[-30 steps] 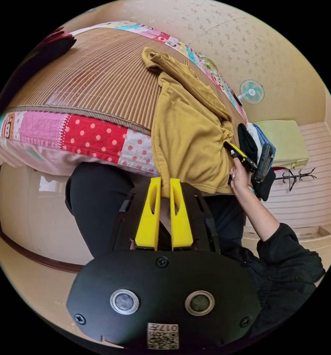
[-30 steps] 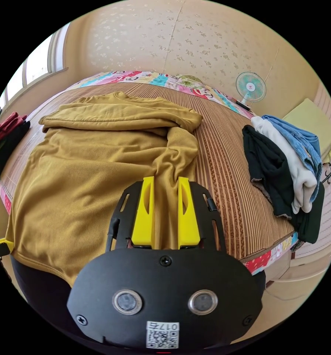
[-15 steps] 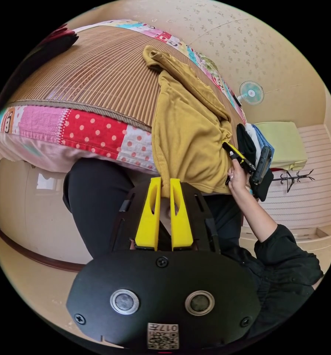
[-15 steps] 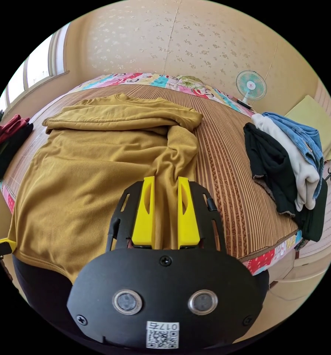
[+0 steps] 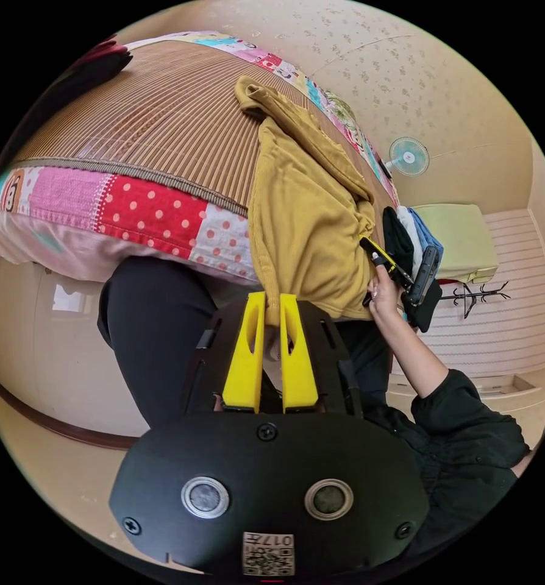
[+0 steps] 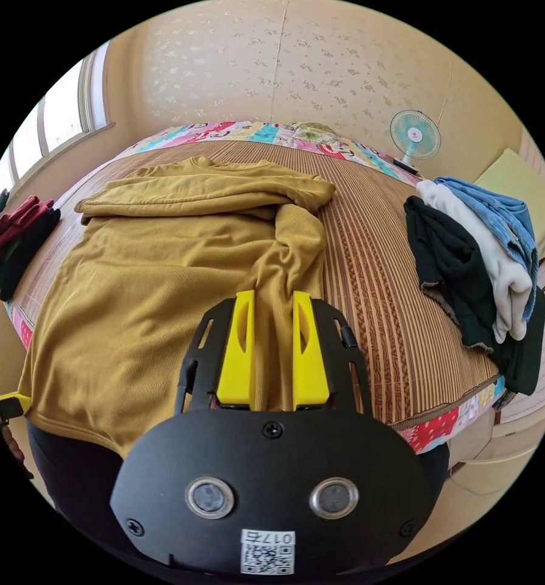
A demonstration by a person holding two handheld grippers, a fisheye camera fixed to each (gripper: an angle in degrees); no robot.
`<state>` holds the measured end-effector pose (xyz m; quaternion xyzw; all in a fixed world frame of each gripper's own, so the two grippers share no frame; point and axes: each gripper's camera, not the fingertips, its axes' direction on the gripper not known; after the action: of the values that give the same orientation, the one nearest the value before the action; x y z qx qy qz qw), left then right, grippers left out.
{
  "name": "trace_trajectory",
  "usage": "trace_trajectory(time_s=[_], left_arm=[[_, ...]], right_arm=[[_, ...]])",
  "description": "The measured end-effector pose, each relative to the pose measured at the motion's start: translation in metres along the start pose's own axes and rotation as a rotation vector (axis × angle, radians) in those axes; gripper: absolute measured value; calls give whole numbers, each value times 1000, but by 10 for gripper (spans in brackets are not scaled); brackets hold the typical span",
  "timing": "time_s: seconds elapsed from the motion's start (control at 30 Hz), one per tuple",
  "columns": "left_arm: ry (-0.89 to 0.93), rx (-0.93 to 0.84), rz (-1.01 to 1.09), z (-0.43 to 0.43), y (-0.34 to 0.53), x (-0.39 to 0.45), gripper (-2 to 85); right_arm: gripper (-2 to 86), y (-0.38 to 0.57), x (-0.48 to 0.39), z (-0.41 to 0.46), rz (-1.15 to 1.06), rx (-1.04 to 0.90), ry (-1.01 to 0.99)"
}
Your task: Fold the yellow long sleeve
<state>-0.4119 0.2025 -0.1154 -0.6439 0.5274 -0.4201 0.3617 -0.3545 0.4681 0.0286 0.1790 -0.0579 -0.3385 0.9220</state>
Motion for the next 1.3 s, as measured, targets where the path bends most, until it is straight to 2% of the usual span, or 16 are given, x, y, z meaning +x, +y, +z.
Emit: trace_trajectory(time_s=[0.1,0.23,0.37,0.43,0.47,0.57,0.6,0.67,0.73,0.8,0.9,1.0,1.07,1.1,1.2,1.3], left_arm=[[78,15,34,-8,2,-4,48],[226,54,68,-28,6,-15,47],[302,82,79,-42,9,-28,46],[323,77,84,-40,7,-30,47],[342,76,85,-38,6,-30,47],[419,80,74,-35,5,-29,46],[439,84,75,-36,5,-29,46],[513,118,94,-51,9,-29,44],[550,140,123,-68,16,-30,43],[595,146,167,-86,26,-26,43],[715,154,206,-115,44,-15,42],[783,170,122,-129,47,-10,42],[752,190,48,-124,25,-3,42],[734,194,32,-121,15,-1,43],[661,272,-53,-99,-54,6,49],[465,327,-102,-81,-116,15,89]], right_arm=[[101,7,26,-16,22,-3,-70],[110,67,108,-75,175,171,-256],[136,106,174,-64,242,-40,-324],[134,126,200,-57,255,-54,-525],[132,127,202,-52,249,-74,-564],[89,123,203,-41,216,-147,-621],[49,118,203,-43,160,-170,-695],[35,114,211,-48,131,-226,-835],[29,120,241,-84,139,-95,-1052],[28,128,268,-121,137,45,-1182],[26,139,297,-184,110,251,-1279],[28,127,302,-215,138,317,-1229],[31,98,293,-212,146,281,-1142],[33,71,283,-201,162,237,-1036],[47,-9,252,-162,165,226,-820],[88,-66,225,-124,290,149,-675]])
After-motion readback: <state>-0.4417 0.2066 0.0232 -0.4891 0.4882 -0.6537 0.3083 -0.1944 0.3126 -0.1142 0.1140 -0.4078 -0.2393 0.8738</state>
